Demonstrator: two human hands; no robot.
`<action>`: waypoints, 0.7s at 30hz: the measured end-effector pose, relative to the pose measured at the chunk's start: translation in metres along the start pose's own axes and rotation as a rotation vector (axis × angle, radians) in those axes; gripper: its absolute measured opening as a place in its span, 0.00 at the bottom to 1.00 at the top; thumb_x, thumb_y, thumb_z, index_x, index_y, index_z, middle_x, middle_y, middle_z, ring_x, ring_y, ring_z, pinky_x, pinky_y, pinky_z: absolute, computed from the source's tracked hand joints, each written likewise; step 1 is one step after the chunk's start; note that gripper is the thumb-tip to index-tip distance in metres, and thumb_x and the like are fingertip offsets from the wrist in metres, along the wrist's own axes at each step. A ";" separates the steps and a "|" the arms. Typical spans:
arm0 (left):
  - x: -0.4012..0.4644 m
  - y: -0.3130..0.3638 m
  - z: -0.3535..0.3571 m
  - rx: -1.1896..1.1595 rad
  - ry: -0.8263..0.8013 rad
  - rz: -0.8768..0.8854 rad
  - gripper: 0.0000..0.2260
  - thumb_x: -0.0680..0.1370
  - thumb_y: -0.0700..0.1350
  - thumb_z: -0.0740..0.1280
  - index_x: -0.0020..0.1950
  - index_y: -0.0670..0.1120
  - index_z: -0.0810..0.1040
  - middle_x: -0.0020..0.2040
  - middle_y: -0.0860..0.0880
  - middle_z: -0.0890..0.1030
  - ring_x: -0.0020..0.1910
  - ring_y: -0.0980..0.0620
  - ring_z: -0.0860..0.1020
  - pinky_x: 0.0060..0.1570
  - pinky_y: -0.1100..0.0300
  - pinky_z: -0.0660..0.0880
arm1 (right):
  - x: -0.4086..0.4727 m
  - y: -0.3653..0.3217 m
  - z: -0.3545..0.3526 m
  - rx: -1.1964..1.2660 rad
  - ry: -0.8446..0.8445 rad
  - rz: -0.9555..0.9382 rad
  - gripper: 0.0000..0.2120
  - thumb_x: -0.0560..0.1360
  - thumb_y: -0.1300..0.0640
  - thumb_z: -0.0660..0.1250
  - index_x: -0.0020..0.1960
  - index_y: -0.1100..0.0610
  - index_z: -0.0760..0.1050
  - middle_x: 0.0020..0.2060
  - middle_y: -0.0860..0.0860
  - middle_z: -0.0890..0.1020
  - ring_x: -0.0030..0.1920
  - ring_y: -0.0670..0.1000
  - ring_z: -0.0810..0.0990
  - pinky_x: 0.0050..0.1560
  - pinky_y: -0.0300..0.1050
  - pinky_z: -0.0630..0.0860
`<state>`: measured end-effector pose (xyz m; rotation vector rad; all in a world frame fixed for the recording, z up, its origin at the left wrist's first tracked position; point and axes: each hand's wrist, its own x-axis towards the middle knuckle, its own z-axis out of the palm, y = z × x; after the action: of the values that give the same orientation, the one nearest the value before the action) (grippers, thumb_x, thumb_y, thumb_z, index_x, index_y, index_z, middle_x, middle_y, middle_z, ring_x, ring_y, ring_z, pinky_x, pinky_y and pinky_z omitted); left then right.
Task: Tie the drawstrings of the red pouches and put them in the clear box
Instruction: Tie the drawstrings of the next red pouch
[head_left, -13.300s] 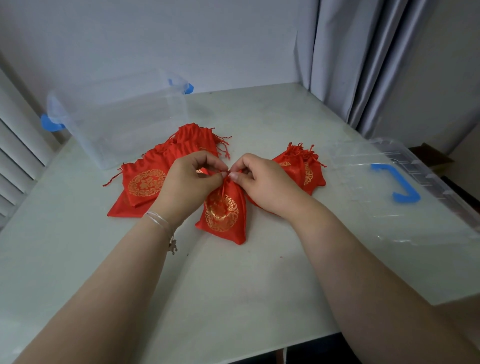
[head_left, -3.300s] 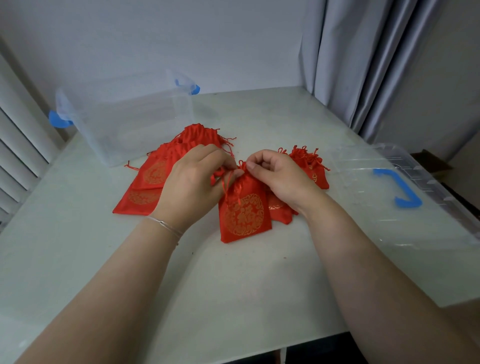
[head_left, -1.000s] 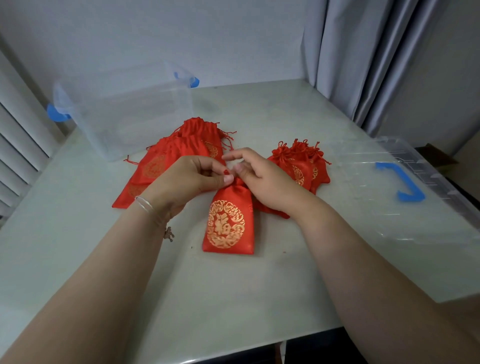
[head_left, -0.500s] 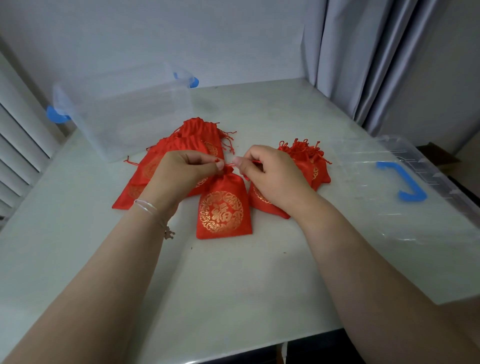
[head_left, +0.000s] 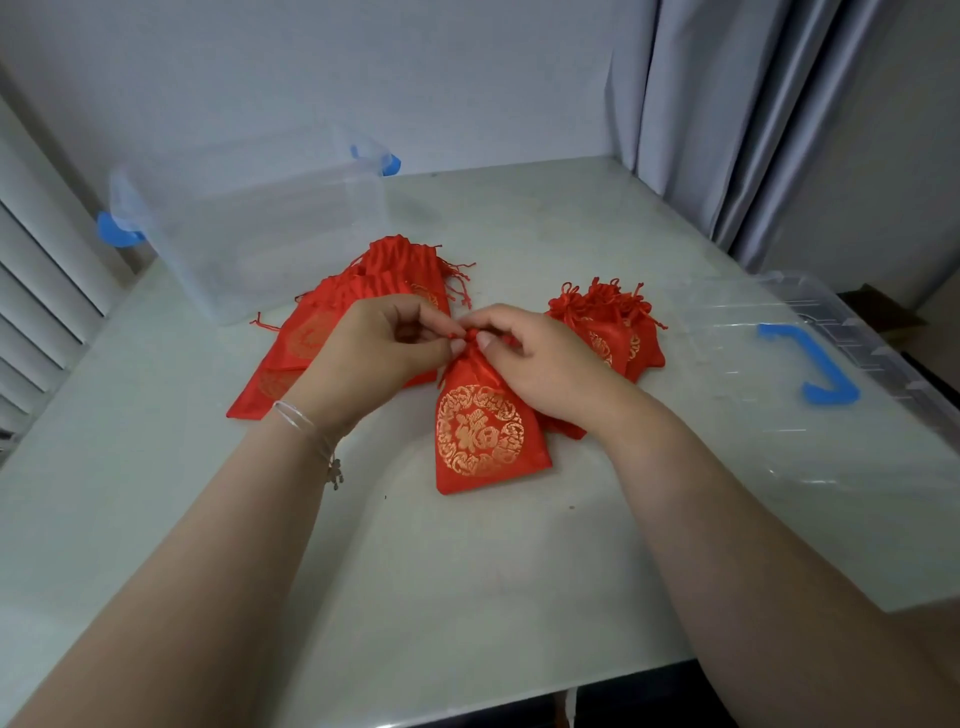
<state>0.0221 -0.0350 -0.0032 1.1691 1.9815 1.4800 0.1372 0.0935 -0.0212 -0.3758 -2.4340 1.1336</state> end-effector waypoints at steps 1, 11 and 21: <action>0.000 0.000 0.001 0.031 -0.008 0.022 0.03 0.72 0.35 0.72 0.45 0.40 0.81 0.42 0.37 0.81 0.39 0.50 0.78 0.46 0.59 0.78 | 0.000 0.000 0.001 -0.027 -0.027 0.030 0.11 0.79 0.59 0.61 0.58 0.53 0.78 0.51 0.43 0.80 0.55 0.42 0.77 0.55 0.32 0.70; -0.001 0.002 0.011 -0.100 -0.018 -0.059 0.03 0.74 0.35 0.69 0.46 0.40 0.77 0.39 0.42 0.76 0.31 0.53 0.78 0.30 0.62 0.77 | 0.001 0.000 -0.007 -0.063 -0.012 0.128 0.06 0.80 0.55 0.61 0.50 0.53 0.76 0.46 0.46 0.79 0.47 0.45 0.76 0.44 0.36 0.69; -0.001 0.003 0.007 -0.480 -0.107 -0.173 0.05 0.70 0.41 0.71 0.42 0.43 0.78 0.38 0.44 0.79 0.37 0.49 0.75 0.42 0.57 0.70 | -0.004 -0.014 0.004 0.946 -0.218 0.418 0.10 0.78 0.52 0.63 0.46 0.57 0.79 0.35 0.52 0.82 0.36 0.48 0.81 0.46 0.45 0.77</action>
<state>0.0291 -0.0315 -0.0029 0.8284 1.4962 1.6392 0.1382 0.0800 -0.0135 -0.4590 -1.7072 2.4183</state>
